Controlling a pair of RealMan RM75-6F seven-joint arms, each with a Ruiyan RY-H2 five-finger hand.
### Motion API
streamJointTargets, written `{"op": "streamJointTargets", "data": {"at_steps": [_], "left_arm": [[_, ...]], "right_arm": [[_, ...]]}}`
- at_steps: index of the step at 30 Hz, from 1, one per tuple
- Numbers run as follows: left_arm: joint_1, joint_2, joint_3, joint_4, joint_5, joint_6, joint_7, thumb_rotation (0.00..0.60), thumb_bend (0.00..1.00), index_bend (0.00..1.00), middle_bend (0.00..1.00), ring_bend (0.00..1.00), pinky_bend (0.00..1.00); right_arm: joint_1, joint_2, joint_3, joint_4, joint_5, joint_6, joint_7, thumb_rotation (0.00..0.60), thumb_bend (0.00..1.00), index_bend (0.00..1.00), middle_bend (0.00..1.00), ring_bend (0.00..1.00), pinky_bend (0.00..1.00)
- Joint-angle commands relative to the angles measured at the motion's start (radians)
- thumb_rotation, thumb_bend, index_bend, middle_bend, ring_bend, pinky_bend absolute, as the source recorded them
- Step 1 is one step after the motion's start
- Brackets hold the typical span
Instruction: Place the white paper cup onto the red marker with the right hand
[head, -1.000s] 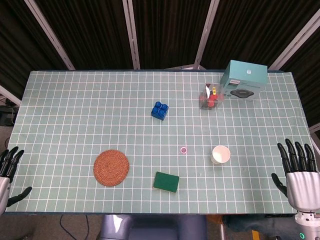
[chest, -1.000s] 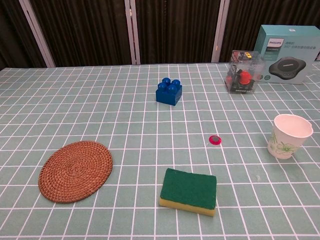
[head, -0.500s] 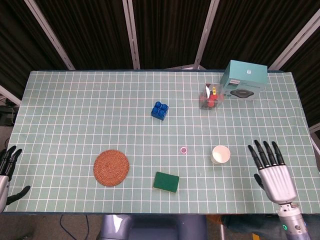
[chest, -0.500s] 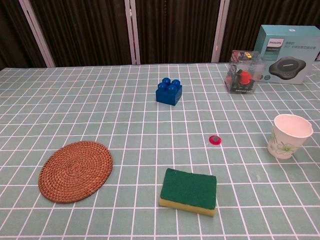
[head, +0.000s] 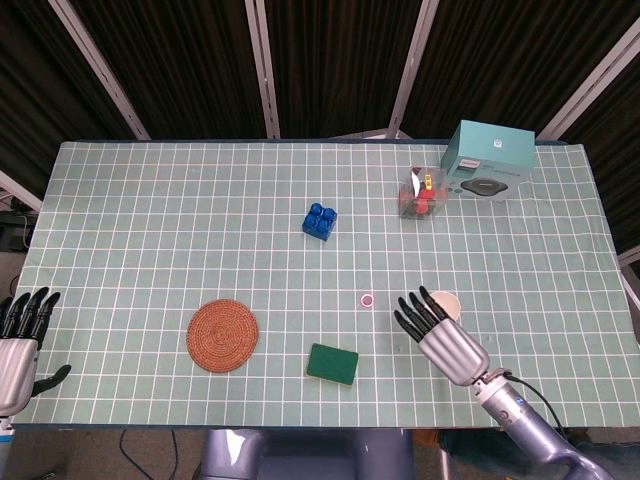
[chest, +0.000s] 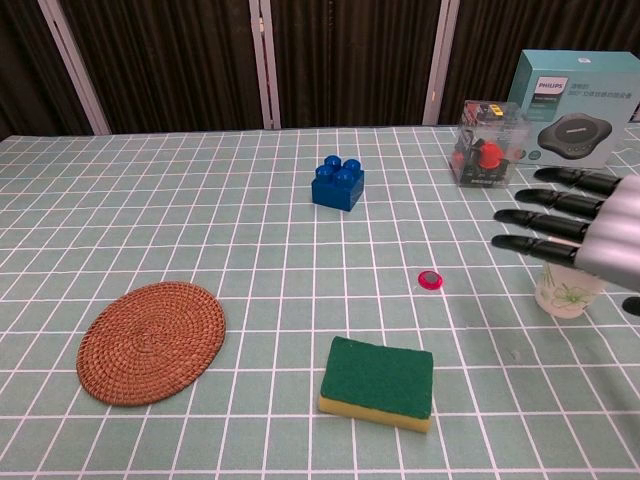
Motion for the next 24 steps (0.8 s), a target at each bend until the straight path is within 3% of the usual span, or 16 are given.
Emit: {"op": "streamJointTargets", "data": {"at_steps": [1, 7, 17, 22, 24], "left_arm": [[-0.005, -0.005, -0.005, 0.004, -0.013, -0.009, 0.005, 0.600, 0.00, 0.00, 0.00, 0.00, 0.00], [-0.012, -0.009, -0.006, 0.007, -0.030, -0.019, 0.013, 0.600, 0.00, 0.00, 0.00, 0.00, 0.00], [-0.014, -0.007, -0.001, 0.000, -0.033, -0.019, 0.018, 0.600, 0.00, 0.00, 0.00, 0.00, 0.00], [-0.015, -0.007, 0.000, -0.002, -0.033, -0.019, 0.019, 0.600, 0.00, 0.00, 0.00, 0.00, 0.00], [-0.016, -0.007, 0.000, -0.002, -0.034, -0.019, 0.019, 0.600, 0.00, 0.00, 0.00, 0.00, 0.00]], "right_arm": [[0.045, -0.046, 0.005, 0.028, 0.019, -0.065, -0.089, 0.600, 0.11, 0.00, 0.00, 0.00, 0.00], [0.053, -0.093, 0.017, 0.120, 0.082, -0.104, -0.223, 0.600, 0.12, 0.00, 0.00, 0.00, 0.00], [0.036, -0.125, 0.017, 0.180, 0.189, -0.114, -0.374, 0.600, 0.13, 0.00, 0.00, 0.00, 0.00], [0.043, -0.131, 0.007, 0.200, 0.199, -0.120, -0.404, 0.600, 0.15, 0.00, 0.00, 0.00, 0.10], [0.051, -0.136, -0.006, 0.219, 0.180, -0.113, -0.397, 0.600, 0.21, 0.00, 0.05, 0.00, 0.16]]}}
